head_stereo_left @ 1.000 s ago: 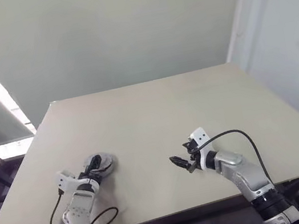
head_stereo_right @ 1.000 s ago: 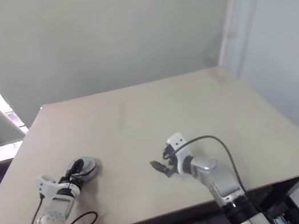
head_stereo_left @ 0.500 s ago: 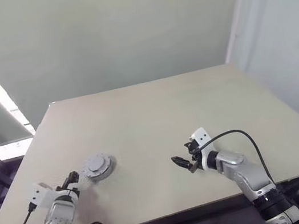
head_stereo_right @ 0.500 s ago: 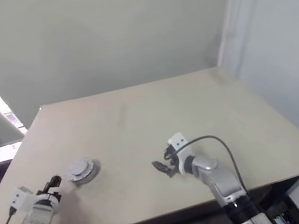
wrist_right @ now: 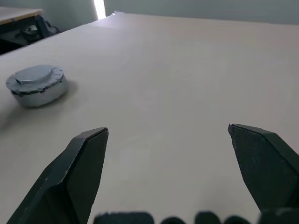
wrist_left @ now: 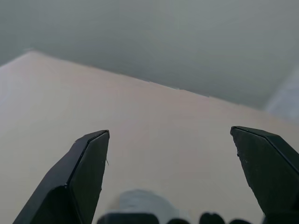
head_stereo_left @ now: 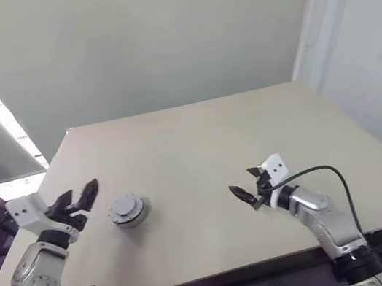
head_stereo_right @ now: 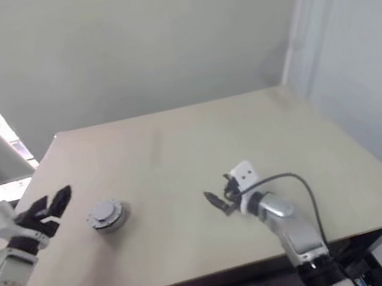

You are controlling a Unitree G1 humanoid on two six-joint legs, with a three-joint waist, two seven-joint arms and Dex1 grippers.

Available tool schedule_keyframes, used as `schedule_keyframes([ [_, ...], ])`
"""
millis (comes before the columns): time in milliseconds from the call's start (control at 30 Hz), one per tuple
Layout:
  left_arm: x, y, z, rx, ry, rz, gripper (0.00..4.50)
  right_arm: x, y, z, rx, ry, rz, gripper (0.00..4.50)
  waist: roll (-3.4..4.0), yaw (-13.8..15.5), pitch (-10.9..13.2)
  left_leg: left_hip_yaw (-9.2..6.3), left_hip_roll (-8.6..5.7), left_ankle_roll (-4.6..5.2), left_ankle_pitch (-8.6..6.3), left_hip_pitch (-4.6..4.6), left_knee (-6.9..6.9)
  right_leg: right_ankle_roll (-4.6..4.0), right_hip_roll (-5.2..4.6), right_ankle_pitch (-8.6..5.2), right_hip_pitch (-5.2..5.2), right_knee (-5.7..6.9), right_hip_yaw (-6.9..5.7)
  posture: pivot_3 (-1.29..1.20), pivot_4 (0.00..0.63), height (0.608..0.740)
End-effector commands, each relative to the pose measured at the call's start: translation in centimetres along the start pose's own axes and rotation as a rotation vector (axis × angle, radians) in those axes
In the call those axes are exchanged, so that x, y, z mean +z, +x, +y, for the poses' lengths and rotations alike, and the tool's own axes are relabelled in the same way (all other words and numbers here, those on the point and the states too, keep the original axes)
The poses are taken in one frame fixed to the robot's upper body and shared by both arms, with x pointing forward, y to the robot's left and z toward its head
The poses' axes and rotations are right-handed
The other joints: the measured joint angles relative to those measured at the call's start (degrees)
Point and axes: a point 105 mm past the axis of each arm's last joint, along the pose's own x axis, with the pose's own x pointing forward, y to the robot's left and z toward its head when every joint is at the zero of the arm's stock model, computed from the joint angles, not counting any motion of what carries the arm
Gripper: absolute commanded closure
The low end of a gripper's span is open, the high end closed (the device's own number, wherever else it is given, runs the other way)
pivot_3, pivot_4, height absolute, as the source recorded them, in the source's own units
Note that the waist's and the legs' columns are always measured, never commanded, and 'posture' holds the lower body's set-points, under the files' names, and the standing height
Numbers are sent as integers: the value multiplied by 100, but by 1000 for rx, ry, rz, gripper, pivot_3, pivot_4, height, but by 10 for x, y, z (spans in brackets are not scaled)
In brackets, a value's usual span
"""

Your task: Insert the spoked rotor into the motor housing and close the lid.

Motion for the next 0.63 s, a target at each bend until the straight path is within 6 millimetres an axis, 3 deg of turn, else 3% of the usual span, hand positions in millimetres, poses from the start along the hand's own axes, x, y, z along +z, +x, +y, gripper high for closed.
schedule_keyframes([
  [33, 3, 8, -39, -190, 93, 42, 26, 12, -15, 0, 40, -61, -13, 0, 0, 2, 0, 1, 0, 1, 0, -1, 1, 0, 0, 0, 0, 0, 0, 0, 0, 740],
  [267, -32, 15, -91, -403, 83, 214, 26, 7, -33, -15, -31, -56, 11, 0, 3, -31, 3, 7, 6, 2, 2, 8, 8, -12, 7, -7, 4, 9, 4, 0, 0, 740],
  [400, -50, 9, -96, -448, 92, 300, 26, 6, -39, -19, -62, -47, 13, 0, 3, -31, 3, 10, 5, 3, 1, 8, 7, -11, 7, -7, 4, 8, 6, 0, 0, 740],
  [633, -64, 7, -100, -472, 85, 343, 26, 3, -45, -20, -81, -37, 17, 0, 5, -28, 4, 9, 5, 3, 1, 5, 7, -12, 7, -7, 2, 6, 7, 0, 0, 740],
])
